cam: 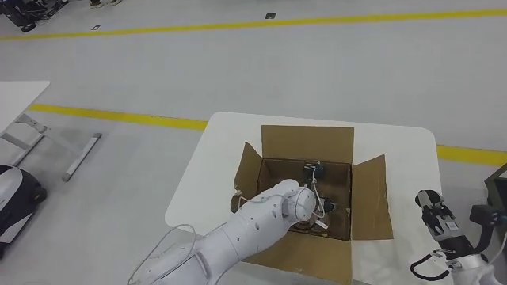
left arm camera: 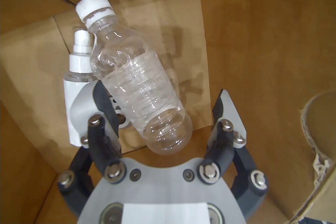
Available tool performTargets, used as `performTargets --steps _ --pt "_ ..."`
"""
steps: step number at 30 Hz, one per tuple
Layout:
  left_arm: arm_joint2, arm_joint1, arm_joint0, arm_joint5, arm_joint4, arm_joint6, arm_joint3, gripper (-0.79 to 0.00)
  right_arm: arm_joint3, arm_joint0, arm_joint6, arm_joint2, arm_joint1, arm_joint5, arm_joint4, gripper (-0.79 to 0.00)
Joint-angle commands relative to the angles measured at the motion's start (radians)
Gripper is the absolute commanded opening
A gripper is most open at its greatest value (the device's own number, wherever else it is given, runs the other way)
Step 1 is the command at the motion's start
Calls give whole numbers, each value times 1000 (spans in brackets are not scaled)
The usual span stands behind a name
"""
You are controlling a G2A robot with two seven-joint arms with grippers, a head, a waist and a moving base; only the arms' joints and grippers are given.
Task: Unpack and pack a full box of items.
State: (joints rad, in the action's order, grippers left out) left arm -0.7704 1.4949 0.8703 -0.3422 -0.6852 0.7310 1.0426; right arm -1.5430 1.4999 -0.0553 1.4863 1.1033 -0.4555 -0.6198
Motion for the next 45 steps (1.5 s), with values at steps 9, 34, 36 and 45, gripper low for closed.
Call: performTargets --steps 9,34,36,45 --pt "15 23 -23 7 15 -23 -73 -68 0 0 0 0 0 0 0 -785" --pt "-90 -15 72 4 -55 47 156 -785 -32 6 -34 -2 -1 -5 -10 -785" --pt "-123 -29 106 7 -56 93 231 -785 -51 12 -59 7 -2 -18 14 -785" --pt "-229 -83 250 4 -166 216 538 -785 -143 44 -239 59 -15 -88 186 -160"
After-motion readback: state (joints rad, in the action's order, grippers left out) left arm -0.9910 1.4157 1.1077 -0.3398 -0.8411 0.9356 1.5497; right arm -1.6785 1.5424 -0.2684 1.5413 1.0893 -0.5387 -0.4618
